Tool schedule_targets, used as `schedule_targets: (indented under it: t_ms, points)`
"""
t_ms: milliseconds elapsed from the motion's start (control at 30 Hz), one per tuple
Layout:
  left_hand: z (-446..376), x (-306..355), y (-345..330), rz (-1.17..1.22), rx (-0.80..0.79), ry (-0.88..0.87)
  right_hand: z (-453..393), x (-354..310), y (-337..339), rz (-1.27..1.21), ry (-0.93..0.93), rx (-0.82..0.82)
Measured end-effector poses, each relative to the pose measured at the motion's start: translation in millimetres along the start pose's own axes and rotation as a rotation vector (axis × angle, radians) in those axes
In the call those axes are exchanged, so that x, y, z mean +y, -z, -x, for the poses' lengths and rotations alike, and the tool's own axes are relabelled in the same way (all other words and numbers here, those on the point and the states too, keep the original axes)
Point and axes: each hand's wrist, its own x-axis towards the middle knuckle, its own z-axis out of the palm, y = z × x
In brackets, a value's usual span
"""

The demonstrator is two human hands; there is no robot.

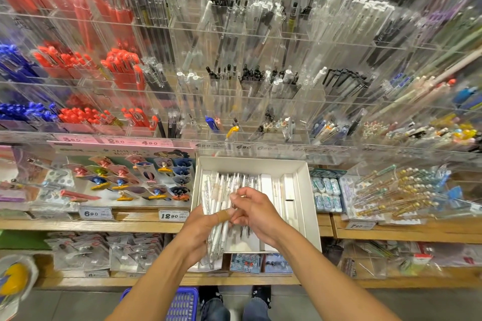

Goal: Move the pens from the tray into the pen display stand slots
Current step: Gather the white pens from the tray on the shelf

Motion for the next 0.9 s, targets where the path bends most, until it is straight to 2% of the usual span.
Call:
schedule_targets:
  t_ms: [167,267,400,667,800,900]
  points:
    - [-0.9,-3.9,1.1,0.025,0.040,0.008,-2.3,5.9,4.4,0.007,-0.035,-0.017]
    - [0.0,-2.0,-0.2,0.036,0.052,0.029,-8.6,9.4,15.8,-0.015,-0.076,0.076]
    - [0.9,0.9,0.3,0.105,0.091,0.037,-15.5,25.8,30.5,0.314,-0.186,0.319]
    - [5.8,1.1,4.9,0.109,0.120,0.007,-60.2,37.7,16.9,0.900,-0.165,0.459]
    - [6.3,-3.7,9.0,0.111,0.152,0.011,-81.0,47.1,5.5,0.966,-0.207,0.558]
    - [6.4,-5.4,10.7,0.105,0.153,0.006,-87.7,45.9,6.8,0.973,-0.268,0.535]
